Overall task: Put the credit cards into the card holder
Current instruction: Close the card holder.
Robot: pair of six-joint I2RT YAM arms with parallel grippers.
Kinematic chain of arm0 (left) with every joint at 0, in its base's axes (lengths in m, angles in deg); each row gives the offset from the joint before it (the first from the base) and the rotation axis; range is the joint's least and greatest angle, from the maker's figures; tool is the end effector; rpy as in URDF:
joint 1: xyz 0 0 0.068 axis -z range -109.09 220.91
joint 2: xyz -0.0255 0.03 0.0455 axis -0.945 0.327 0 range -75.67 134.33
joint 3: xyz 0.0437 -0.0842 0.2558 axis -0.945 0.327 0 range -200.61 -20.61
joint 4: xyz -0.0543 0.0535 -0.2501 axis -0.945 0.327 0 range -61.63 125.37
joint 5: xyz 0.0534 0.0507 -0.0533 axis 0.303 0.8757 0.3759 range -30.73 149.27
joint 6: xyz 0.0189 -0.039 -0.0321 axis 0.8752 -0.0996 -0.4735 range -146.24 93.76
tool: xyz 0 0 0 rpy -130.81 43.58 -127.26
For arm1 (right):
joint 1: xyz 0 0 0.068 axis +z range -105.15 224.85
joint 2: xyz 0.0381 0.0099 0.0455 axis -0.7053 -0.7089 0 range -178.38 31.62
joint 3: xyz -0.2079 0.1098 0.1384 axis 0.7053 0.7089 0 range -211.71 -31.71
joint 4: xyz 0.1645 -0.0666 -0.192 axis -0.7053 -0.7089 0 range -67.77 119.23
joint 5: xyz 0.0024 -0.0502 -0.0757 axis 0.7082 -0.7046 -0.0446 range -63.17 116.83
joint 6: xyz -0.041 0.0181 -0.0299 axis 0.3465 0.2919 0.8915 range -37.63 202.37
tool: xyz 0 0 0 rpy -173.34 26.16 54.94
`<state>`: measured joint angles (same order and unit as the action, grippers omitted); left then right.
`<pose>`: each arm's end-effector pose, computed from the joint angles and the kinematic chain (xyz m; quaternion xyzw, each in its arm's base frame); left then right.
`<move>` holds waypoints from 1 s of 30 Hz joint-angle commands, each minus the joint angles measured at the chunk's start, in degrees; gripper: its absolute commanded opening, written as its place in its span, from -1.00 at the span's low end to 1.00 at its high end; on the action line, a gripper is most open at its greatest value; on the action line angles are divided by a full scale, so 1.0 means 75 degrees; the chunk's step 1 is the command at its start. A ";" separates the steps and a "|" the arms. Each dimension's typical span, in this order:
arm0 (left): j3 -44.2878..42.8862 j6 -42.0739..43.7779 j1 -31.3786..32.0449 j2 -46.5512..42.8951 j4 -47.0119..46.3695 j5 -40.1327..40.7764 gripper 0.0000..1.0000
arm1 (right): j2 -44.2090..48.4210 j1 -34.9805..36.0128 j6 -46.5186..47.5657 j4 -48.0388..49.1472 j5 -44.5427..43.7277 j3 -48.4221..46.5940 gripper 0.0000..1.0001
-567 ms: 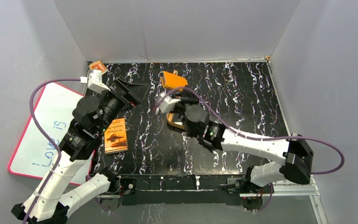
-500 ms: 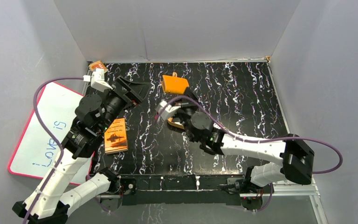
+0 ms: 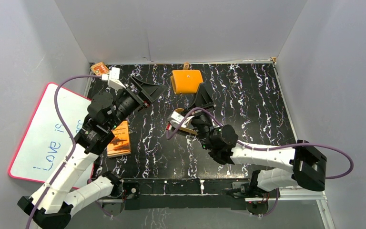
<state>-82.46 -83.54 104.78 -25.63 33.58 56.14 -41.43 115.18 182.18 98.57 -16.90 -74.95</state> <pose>0.1541 -0.1057 0.4374 -0.1150 0.6553 -0.5458 0.5093 0.1115 0.2387 0.3597 -0.3652 0.3696 -0.3672 0.7715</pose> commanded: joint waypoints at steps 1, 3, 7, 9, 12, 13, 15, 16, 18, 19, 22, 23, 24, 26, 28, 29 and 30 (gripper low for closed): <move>0.0048 -0.0194 -0.0016 -0.0029 -0.0523 -0.0714 0.90 | 0.0085 0.0110 0.0156 0.0555 -0.0042 -0.0118 -1.00; 0.0107 -0.0107 -0.0016 -0.0099 -0.0645 -0.0687 0.90 | 0.0016 0.0204 0.0126 0.0452 -0.0160 -0.0193 -1.00; 0.0109 0.0011 -0.0016 -0.0046 -0.0982 -0.0801 0.90 | -0.0172 0.0359 -0.0015 0.0144 -0.0458 -0.0497 -1.00; 0.0039 0.0067 -0.0016 0.0090 -0.1049 -0.0927 0.89 | -0.0267 0.0464 -0.0047 0.0040 -0.0541 -0.0634 -1.00; -0.0022 0.0098 -0.0016 0.0241 -0.1197 -0.1028 0.89 | -0.0446 0.0579 -0.0065 -0.0031 -0.0719 -0.0843 -1.00; -0.0036 0.0130 -0.0016 0.0277 -0.1234 -0.1050 0.89 | -0.0505 0.0610 -0.0074 -0.0077 -0.0778 -0.0917 -1.00; -0.0090 0.0211 -0.0010 0.0384 -0.1246 -0.1077 0.88 | -0.0636 0.0681 -0.0070 -0.0127 -0.0874 -0.1046 -1.00; -0.0125 0.0242 -0.0005 0.0444 -0.1231 -0.1091 0.88 | -0.0687 0.0708 -0.0066 -0.0147 -0.0929 -0.1122 -1.00; -0.0141 0.0219 -0.0004 0.0551 -0.1150 -0.1082 0.85 | -0.0782 0.0763 -0.0056 -0.0152 -0.1014 -0.1228 -1.00; -0.0149 0.0195 -0.0004 0.0593 -0.1087 -0.1057 0.83 | -0.0812 0.0781 -0.0044 -0.0152 -0.1030 -0.1265 -1.00; -0.0129 0.0067 -0.0004 0.0663 -0.0902 -0.0857 0.75 | -0.0878 0.0837 -0.0020 -0.0117 -0.1110 -0.1329 -1.00; -0.0095 0.0015 -0.0004 0.0664 -0.0875 -0.0789 0.69 | -0.0887 0.0852 -0.0020 -0.0117 -0.1133 -0.1332 -1.00; -0.0062 -0.0033 -0.0004 0.0648 -0.0877 -0.0729 0.65 | -0.0898 0.0864 -0.0019 -0.0117 -0.1141 -0.1344 -1.00; -0.0039 -0.0148 -0.0004 0.0620 -0.0915 -0.0609 0.55 | -0.0911 0.0884 -0.0019 -0.0106 -0.1194 -0.1356 -1.00; -0.0018 -0.0205 -0.0004 0.0597 -0.0992 -0.0551 0.44 | -0.0916 0.0924 -0.0015 -0.0080 -0.1232 -0.1379 -1.00; -0.0009 -0.0219 -0.0004 0.0594 -0.1028 -0.0560 0.39 | -0.0918 0.0945 -0.0008 -0.0065 -0.1265 -0.1391 -1.00; -0.0025 -0.0213 -0.0004 0.0602 -0.1034 -0.0568 0.34 | -0.0917 0.0960 -0.0001 -0.0050 -0.1294 -0.1394 -1.00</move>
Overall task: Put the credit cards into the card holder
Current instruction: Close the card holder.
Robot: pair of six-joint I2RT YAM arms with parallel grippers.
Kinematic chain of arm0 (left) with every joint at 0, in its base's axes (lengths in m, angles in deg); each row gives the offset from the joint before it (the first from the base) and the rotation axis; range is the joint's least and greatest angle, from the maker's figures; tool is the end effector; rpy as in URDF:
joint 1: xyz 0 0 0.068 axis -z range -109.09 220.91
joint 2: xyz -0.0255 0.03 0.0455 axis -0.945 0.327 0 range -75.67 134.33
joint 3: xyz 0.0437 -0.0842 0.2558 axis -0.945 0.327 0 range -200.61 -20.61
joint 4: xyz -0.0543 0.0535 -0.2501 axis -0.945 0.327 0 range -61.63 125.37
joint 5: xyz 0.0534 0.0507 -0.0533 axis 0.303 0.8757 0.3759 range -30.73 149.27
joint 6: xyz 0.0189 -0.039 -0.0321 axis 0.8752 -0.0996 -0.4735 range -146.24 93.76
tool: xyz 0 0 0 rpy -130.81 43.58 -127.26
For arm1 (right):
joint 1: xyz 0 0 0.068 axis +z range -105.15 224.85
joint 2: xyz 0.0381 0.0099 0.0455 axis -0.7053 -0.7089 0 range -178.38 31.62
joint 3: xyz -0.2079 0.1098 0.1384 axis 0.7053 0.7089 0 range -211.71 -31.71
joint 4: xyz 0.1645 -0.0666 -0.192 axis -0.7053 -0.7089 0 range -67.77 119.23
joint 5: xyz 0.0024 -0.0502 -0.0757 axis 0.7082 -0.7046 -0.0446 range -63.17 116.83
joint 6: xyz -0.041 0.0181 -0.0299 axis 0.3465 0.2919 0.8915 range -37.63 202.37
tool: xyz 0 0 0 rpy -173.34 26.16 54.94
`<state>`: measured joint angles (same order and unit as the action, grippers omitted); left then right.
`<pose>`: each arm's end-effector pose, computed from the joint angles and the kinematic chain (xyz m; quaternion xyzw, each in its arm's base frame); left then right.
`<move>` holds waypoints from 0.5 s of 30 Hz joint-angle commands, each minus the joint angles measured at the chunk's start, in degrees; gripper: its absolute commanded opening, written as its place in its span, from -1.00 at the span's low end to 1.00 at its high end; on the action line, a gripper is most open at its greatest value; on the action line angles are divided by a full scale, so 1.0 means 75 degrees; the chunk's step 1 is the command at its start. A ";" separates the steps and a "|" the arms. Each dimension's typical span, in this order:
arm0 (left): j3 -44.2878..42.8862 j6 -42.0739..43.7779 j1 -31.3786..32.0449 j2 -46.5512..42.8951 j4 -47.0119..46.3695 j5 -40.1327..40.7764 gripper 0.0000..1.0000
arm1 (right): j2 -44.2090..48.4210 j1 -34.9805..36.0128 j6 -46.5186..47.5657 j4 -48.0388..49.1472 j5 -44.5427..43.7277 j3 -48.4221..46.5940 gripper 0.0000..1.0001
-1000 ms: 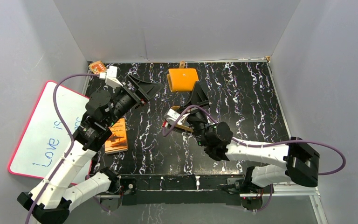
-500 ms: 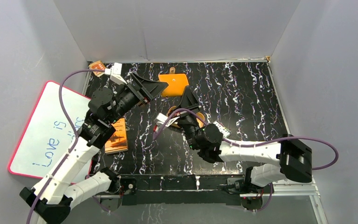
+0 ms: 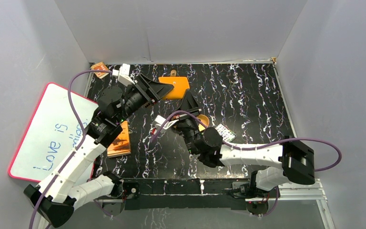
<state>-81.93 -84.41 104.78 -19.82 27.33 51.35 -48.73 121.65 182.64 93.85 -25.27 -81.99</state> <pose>0.1788 -0.1259 0.4275 -0.0894 0.6602 -0.5675 0.4837 0.0951 0.2825 0.3573 -0.4078 0.3993 -0.3619 0.7371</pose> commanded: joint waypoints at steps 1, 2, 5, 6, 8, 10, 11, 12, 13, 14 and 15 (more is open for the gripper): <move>-0.0088 -0.0097 -0.0010 -0.0181 -0.0204 0.0051 0.27 | 0.0051 0.0113 -0.0052 0.0592 -0.0198 -0.0456 -1.00; -0.0063 -0.0097 -0.0005 -0.0190 -0.0202 0.0039 0.20 | 0.0056 0.0124 -0.0041 0.0606 -0.0216 -0.0457 -1.00; 0.0015 -0.0121 -0.0004 -0.0238 -0.0216 0.0022 0.00 | 0.0083 0.0155 -0.0025 0.0630 -0.0251 -0.0435 -1.00; 0.0045 -0.0125 -0.0004 -0.0250 -0.0215 0.0009 -0.05 | 0.0095 0.0171 -0.0029 0.0630 -0.0255 -0.0424 -1.00; 0.0075 -0.0124 -0.0004 -0.0252 -0.0233 -0.0044 -0.21 | 0.0099 0.0185 -0.0033 0.0630 -0.0278 -0.0432 -1.00; 0.0088 -0.0114 -0.0004 -0.0230 -0.0273 -0.0110 -0.45 | 0.0086 0.0222 -0.0059 0.0624 -0.0330 -0.0480 -1.00; 0.0090 -0.0093 -0.0004 -0.0229 -0.0281 -0.0144 -0.62 | 0.0068 0.0246 -0.0097 0.0547 -0.0431 -0.0545 -1.00; 0.0093 -0.0054 -0.0004 -0.0229 -0.0283 -0.0163 -0.80 | 0.0069 0.0278 -0.0207 0.0356 -0.0577 -0.0634 -1.00; 0.0093 -0.0005 -0.0010 -0.0243 -0.0250 -0.0158 -0.97 | 0.0099 0.0319 -0.0426 -0.0031 -0.0727 -0.0727 -1.00; 0.0098 0.0029 -0.0005 -0.0266 -0.0143 -0.0103 -1.00 | 0.0215 0.0378 -0.0891 -0.0689 -0.0851 -0.0849 -0.81; 0.0091 0.0040 -0.0007 -0.0307 -0.0067 0.0002 -1.00 | 0.0384 0.0442 -0.1588 -0.1917 -0.0871 -0.0974 -0.45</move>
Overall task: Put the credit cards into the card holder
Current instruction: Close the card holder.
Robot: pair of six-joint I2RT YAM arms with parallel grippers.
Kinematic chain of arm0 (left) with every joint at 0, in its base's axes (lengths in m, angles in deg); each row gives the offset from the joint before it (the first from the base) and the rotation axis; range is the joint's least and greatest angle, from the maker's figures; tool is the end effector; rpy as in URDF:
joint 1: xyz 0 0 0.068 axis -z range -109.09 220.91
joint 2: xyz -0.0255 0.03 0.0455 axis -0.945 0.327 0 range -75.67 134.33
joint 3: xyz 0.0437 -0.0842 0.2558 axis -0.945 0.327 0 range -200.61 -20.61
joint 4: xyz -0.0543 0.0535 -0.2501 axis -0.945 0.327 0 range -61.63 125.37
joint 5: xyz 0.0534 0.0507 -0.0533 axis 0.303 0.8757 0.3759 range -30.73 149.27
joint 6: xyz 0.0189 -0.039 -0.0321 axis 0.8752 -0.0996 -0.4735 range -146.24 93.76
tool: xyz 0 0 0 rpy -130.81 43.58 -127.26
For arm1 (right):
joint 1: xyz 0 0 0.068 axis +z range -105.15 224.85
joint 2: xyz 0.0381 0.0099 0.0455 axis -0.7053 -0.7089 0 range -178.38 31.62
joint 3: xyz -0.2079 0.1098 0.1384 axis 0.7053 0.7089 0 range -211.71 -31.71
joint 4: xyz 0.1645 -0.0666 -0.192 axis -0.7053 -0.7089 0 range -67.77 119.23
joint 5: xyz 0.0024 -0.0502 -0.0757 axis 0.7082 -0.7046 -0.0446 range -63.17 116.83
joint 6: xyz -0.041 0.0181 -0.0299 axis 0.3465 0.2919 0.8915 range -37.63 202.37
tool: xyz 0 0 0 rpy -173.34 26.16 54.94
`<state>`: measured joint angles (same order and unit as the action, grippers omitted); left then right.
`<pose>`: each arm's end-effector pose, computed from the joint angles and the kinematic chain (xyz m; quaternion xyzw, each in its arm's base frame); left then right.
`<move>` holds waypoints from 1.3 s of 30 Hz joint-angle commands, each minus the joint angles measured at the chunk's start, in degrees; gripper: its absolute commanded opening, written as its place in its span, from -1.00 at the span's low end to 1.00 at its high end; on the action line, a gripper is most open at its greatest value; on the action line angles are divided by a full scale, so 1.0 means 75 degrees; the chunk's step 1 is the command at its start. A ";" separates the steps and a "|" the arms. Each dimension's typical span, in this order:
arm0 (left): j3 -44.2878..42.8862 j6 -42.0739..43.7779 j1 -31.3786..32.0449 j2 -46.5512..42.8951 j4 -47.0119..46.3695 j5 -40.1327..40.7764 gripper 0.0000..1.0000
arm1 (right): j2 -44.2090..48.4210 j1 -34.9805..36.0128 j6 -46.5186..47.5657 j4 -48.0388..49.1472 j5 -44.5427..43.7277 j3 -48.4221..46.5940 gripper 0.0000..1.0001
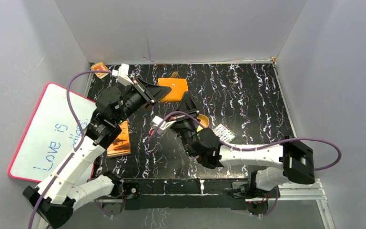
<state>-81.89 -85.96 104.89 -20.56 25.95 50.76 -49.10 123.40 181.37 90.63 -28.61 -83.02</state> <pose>0.1747 -0.1241 0.4324 -0.0900 0.6466 -0.5846 0.4817 0.0883 0.2884 0.3559 -0.4204 0.4159 -0.3595 0.7219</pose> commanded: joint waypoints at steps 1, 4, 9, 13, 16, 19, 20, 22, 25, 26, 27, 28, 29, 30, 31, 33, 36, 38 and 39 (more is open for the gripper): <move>0.0100 0.0288 -0.0019 -0.0261 0.0204 0.0192 -1.00 | 0.0686 0.0270 -0.2512 -0.3086 -0.0282 -0.1047 -0.10; 0.0086 0.0491 -0.0025 -0.0448 0.0600 0.0594 -1.00 | 0.1158 0.0315 -0.5675 -0.6962 0.0444 -0.2016 0.64; -0.0134 0.1128 -0.0030 -0.0770 0.1794 0.1362 -1.00 | 0.1514 0.0308 -0.9149 -1.0788 0.2679 -0.3494 0.89; 0.0029 0.1603 -0.0029 -0.1263 0.2349 0.1162 -1.00 | 0.1820 -0.0527 -1.0809 -1.1661 0.4806 -0.3800 0.89; 0.0218 0.1783 -0.0030 -0.1630 0.2568 0.0321 -1.00 | 0.2248 -0.2353 -1.2154 -1.1111 0.7353 -0.3441 0.86; 0.0384 0.1929 -0.0033 -0.1916 0.2739 -0.0517 -1.00 | 0.2584 -0.3291 -1.3351 -1.0259 0.8660 -0.3059 0.84; 0.0403 0.1988 -0.0031 -0.1992 0.2858 -0.0740 -1.00 | 0.2641 -0.3396 -1.3636 -1.0026 0.8804 -0.2948 0.84; 0.0443 0.2109 -0.0030 -0.2189 0.3062 -0.1122 -1.00 | 0.2669 -0.3537 -1.4001 -0.9783 0.9007 -0.2842 0.84; 0.0531 0.2294 -0.0030 -0.2553 0.3216 -0.1644 -1.00 | 0.2499 -0.3993 -1.4377 -0.9825 0.9468 -0.2816 0.84; 0.0559 0.2359 -0.0030 -0.2649 0.3249 -0.1823 -1.00 | 0.2477 -0.4243 -1.4551 -0.9775 0.9664 -0.2689 0.83; 0.0580 0.2411 -0.0030 -0.2709 0.3289 -0.1990 -1.00 | 0.2503 -0.4636 -1.4865 -0.9580 1.0109 -0.2416 0.82; 0.0615 0.2445 -0.0030 -0.2752 0.3315 -0.2146 -1.00 | 0.2537 -0.5089 -1.5222 -0.9213 1.0801 -0.2085 0.81; 0.0672 0.2448 -0.0030 -0.2763 0.3346 -0.2281 -1.00 | 0.2594 -0.5521 -1.5729 -0.8723 1.1553 -0.1676 0.78; 0.0722 0.2428 -0.0030 -0.2753 0.3379 -0.2377 -1.00 | 0.2667 -0.5885 -1.6462 -0.8066 1.2206 -0.1108 0.76; 0.0798 0.2370 -0.0030 -0.2747 0.3416 -0.2453 -1.00 | 0.2764 -0.6102 -1.6901 -0.7416 1.2560 -0.0747 0.74; 0.0994 0.2212 -0.0030 -0.2738 0.3393 -0.2590 -1.00 | 0.3026 -0.6239 -1.7183 -0.6820 1.2495 -0.0373 0.69; 0.1469 0.1779 -0.0030 -0.2785 0.2855 -0.2837 -1.00 | 0.3389 -0.6244 -1.6881 -0.7271 1.1861 -0.0456 0.70; 0.1756 0.1483 -0.0030 -0.2763 0.2340 -0.2969 -1.00 | 0.3627 -0.6245 -1.6619 -0.7591 1.1619 -0.0535 0.70; 0.1883 0.1339 -0.0030 -0.2697 0.2055 -0.3091 -1.00 | 0.3731 -0.6245 -1.6506 -0.7698 1.1604 -0.0536 0.70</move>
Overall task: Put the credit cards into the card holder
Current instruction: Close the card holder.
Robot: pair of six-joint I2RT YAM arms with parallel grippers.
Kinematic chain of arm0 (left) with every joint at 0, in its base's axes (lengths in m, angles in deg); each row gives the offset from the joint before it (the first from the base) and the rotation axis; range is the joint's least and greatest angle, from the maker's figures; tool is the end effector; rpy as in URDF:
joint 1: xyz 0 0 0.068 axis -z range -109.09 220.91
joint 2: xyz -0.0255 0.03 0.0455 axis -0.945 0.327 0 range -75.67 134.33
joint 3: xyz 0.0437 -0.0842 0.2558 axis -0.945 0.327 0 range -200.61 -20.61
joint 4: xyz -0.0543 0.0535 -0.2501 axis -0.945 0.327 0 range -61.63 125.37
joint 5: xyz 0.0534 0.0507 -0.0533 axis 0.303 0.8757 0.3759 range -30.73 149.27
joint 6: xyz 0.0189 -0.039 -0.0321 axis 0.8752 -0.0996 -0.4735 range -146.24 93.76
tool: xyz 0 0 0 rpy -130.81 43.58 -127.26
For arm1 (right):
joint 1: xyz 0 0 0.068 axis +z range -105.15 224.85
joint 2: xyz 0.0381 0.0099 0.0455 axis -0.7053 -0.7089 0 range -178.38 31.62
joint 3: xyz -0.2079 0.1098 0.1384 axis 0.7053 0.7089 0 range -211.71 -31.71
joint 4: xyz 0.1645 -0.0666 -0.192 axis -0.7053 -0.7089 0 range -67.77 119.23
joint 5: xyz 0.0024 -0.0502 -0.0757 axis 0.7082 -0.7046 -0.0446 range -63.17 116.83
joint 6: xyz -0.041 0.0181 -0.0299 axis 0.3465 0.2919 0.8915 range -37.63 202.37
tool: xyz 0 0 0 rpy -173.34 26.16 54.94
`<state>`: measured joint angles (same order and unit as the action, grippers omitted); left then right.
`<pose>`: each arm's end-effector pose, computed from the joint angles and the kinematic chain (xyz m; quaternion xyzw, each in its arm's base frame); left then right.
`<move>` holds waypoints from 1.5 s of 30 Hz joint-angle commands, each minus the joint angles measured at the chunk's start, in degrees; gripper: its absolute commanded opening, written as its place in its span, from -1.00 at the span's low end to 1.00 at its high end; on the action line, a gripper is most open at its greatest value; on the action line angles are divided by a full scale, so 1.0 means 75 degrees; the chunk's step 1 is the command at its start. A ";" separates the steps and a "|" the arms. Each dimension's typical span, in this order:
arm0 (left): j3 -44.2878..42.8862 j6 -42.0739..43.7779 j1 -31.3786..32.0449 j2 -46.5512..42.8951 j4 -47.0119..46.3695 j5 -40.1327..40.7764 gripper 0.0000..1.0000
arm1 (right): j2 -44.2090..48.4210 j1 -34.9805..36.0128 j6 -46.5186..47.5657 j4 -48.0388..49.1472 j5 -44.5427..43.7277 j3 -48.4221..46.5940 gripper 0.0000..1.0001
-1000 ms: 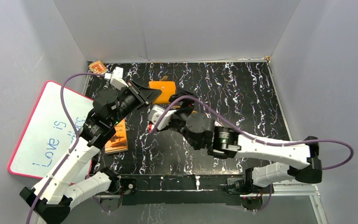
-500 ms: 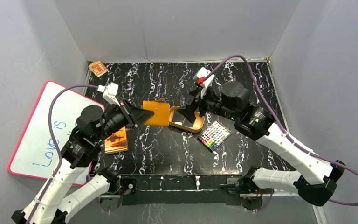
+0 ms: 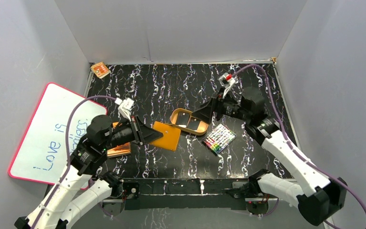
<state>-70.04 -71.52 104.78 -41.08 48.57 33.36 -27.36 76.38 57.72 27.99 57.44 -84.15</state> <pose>0.0991 -0.0852 0.3743 0.0786 0.7320 -0.5458 0.4001 0.1933 0.1398 0.3573 -0.2169 0.7150 0.4740 0.4659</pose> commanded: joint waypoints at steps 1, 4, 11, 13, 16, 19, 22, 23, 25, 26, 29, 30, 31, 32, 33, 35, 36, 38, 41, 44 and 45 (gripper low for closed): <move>0.0405 -0.0713 -0.0016 0.0120 -0.1243 -0.0876 -1.00 | 0.0931 0.0026 0.0086 0.0555 0.0126 -0.0369 0.70; 0.0653 -0.1012 -0.0016 0.0453 -0.2062 -0.1264 -1.00 | 0.1183 0.0026 0.0224 -0.0005 -0.0067 -0.0309 0.67; 0.0427 -0.1119 -0.0016 0.1144 -0.2462 -0.1923 -1.00 | 0.1086 0.0026 0.1185 -0.1967 0.0583 -0.1071 0.60; 0.0294 -0.1078 -0.0016 0.1203 -0.2328 -0.1950 -1.00 | 0.1083 0.0027 0.1277 -0.2053 0.0768 -0.1127 0.56; 0.0146 -0.1031 -0.0016 0.1252 -0.2106 -0.1909 -1.00 | 0.0948 0.0027 0.1450 -0.2207 0.1002 -0.1286 0.49; 0.0145 -0.1166 -0.0016 0.1302 -0.2134 -0.1927 -1.00 | 0.0788 0.0038 0.1599 -0.2305 0.1120 -0.1451 0.44; 0.0146 -0.1284 -0.0016 0.1356 -0.2171 -0.1964 -1.00 | 0.0647 0.0059 0.1715 -0.2326 0.1118 -0.1612 0.38; 0.0137 -0.1309 -0.0016 0.1361 -0.2162 -0.1973 -1.00 | 0.0625 0.0072 0.1726 -0.2266 0.1089 -0.1640 0.36; 0.0086 -0.1322 -0.0016 0.1408 -0.2034 -0.1998 -1.00 | 0.0473 0.0151 0.1748 -0.2144 0.1177 -0.1714 0.36; 0.0037 -0.1288 -0.0016 0.1428 -0.1959 -0.2023 -1.00 | 0.0338 0.0268 0.1833 -0.2232 0.1191 -0.1834 0.36; -0.0007 -0.1162 -0.0014 0.1326 -0.1718 -0.1978 -1.00 | -0.0023 0.1448 0.2090 -0.2172 0.0502 -0.2042 0.36; 0.0009 -0.1145 -0.0016 0.1312 -0.1688 -0.1960 -1.00 | -0.0100 0.1709 0.2092 -0.2120 0.0395 -0.2041 0.35; 0.0014 -0.1134 -0.0016 0.1306 -0.1630 -0.1952 -1.00 | -0.0187 0.1997 0.2080 -0.2031 0.0150 -0.2064 0.30; 0.0011 -0.1107 -0.0016 0.1277 -0.1609 -0.1944 -1.00 | -0.0209 0.2088 0.2051 -0.1905 0.0012 -0.2049 0.22; -0.0006 -0.1061 -0.0016 0.1266 -0.1550 -0.1919 -1.00 | -0.0199 0.2107 0.1978 -0.1761 -0.0064 -0.2012 0.14; 0.0034 -0.1077 -0.0016 0.1214 -0.1535 -0.1918 -1.00 | -0.0198 0.2110 0.1909 -0.1646 -0.0222 -0.1906 0.03; 0.0039 -0.1077 -0.0016 0.1192 -0.1517 -0.1923 -1.00 | -0.0197 0.2111 0.1894 -0.1630 -0.0226 -0.1882 -0.08; 0.0055 -0.1045 -0.0016 0.1139 -0.1462 -0.1889 -1.00 | -0.0171 0.2111 0.1902 -0.1603 -0.0229 -0.1868 -0.25; 0.0097 -0.1062 -0.0016 0.1110 -0.1469 -0.1860 -1.00 | -0.0170 0.2112 0.1897 -0.1626 -0.0214 -0.1867 -0.33; 0.0139 -0.1116 -0.0016 0.1078 -0.1528 -0.1870 -1.00 | -0.0143 0.2112 0.1929 -0.1728 -0.0214 -0.1856 -0.33; 0.0152 -0.1122 -0.0016 0.1080 -0.1544 -0.1862 -1.00 | -0.0140 0.2102 0.1940 -0.1758 -0.0204 -0.1852 -0.33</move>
<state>-67.64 -79.58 104.78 -31.71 37.58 21.06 -29.26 92.12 71.98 12.78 56.28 -97.00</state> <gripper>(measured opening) 0.128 0.336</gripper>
